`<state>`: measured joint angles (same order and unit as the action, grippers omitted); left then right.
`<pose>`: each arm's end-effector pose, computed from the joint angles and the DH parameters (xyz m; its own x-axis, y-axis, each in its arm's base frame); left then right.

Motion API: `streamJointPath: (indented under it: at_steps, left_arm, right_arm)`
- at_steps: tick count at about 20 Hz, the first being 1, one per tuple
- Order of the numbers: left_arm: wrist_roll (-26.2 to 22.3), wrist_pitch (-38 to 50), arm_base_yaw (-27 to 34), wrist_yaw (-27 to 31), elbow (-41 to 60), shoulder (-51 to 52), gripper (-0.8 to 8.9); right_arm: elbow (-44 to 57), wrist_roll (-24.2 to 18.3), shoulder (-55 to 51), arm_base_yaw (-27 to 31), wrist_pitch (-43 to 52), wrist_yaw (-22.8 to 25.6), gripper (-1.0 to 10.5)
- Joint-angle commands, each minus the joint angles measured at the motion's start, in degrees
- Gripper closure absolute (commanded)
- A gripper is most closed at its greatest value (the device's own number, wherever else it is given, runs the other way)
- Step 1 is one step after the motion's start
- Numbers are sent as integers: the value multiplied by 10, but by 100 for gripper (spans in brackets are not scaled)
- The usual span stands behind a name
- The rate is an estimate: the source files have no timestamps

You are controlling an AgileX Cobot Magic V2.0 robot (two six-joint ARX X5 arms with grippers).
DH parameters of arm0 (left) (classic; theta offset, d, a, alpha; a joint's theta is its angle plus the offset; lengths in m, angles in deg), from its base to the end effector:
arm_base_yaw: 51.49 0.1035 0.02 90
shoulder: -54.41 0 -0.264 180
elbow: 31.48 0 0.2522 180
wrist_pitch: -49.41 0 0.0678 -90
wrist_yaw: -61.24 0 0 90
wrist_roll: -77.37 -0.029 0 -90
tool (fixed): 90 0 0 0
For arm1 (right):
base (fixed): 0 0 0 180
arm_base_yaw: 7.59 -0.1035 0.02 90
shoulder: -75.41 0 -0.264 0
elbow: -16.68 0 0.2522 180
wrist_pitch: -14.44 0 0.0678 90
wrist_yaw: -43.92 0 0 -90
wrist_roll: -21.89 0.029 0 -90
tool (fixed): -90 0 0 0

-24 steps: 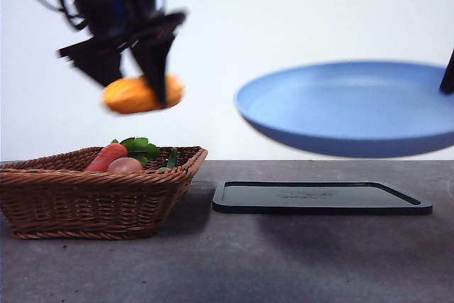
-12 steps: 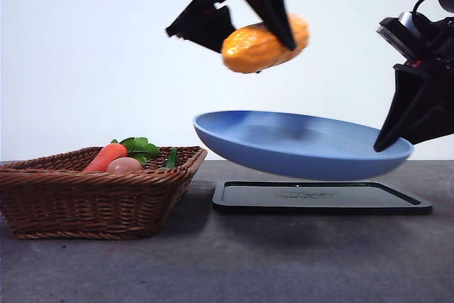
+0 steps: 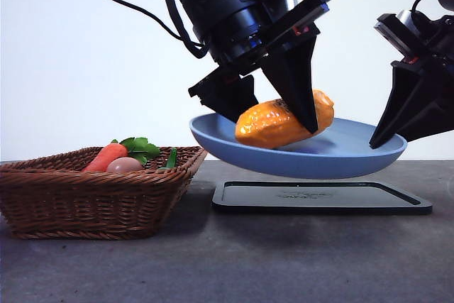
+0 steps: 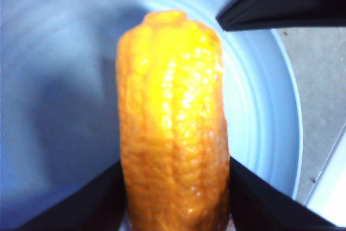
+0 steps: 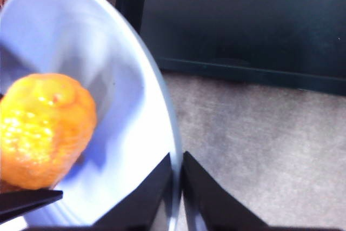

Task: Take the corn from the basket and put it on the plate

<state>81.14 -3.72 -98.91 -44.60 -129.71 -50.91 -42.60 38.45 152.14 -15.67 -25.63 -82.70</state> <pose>0.2564 -0.2907 0.2439 0.1223 -0.5365 -0.8350 0.7598 0.5919 -0.2690 0.2440 0.0521 0.2080 0.3429 0.6512 -0.6771 -0.1741 0.7523 0.6354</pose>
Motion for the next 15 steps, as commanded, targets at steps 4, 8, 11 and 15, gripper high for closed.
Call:
streamJointPath:
  at_steps: [4,8,11,15]
  left_arm:
    - [-7,1,-10,10,-14,-14,460]
    - [-10,-19,-10,10,-34,-8,460]
    - [-30,-65,-8,10,-79,-2,460]
    - [-49,-125,-3,10,-159,1,461]
  right_arm:
    - [-12,3,4,0,8,-4,944]
    - [-12,3,4,0,8,11,944]
    - [-12,3,4,0,8,13,944]
    - [-12,3,4,0,15,26,944]
